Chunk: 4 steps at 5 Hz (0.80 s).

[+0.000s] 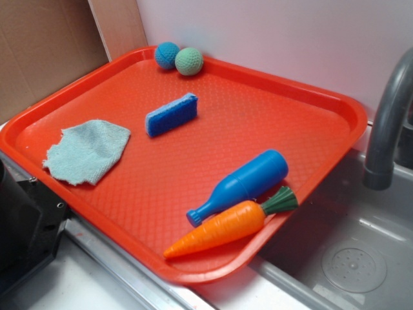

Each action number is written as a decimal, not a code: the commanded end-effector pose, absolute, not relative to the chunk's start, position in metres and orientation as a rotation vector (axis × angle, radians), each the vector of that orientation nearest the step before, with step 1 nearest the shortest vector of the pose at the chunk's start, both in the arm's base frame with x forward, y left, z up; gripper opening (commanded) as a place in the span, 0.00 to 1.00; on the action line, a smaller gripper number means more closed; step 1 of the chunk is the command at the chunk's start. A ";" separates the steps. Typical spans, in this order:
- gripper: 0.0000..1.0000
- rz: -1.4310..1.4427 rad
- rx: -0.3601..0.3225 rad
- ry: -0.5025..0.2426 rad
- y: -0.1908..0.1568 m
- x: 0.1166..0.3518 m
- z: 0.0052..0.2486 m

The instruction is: Grab the blue bottle.

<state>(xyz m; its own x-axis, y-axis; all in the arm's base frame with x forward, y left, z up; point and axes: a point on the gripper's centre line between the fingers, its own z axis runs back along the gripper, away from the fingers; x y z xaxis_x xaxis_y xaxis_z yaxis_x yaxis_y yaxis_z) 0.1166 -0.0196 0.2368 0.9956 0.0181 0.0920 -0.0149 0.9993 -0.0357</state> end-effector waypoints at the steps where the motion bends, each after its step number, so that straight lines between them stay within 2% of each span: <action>1: 1.00 0.017 -0.035 -0.092 -0.020 0.117 0.237; 2: 1.00 -0.010 -0.002 -0.102 -0.048 0.132 0.222; 3: 1.00 0.051 0.015 -0.153 -0.069 0.146 0.214; 4: 1.00 0.053 -0.011 -0.135 -0.073 0.148 0.207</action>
<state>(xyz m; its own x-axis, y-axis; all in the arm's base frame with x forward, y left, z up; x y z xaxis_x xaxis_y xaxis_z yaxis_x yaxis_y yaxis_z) 0.1449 -0.0740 0.2017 0.9919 0.0423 0.1199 -0.0412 0.9991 -0.0111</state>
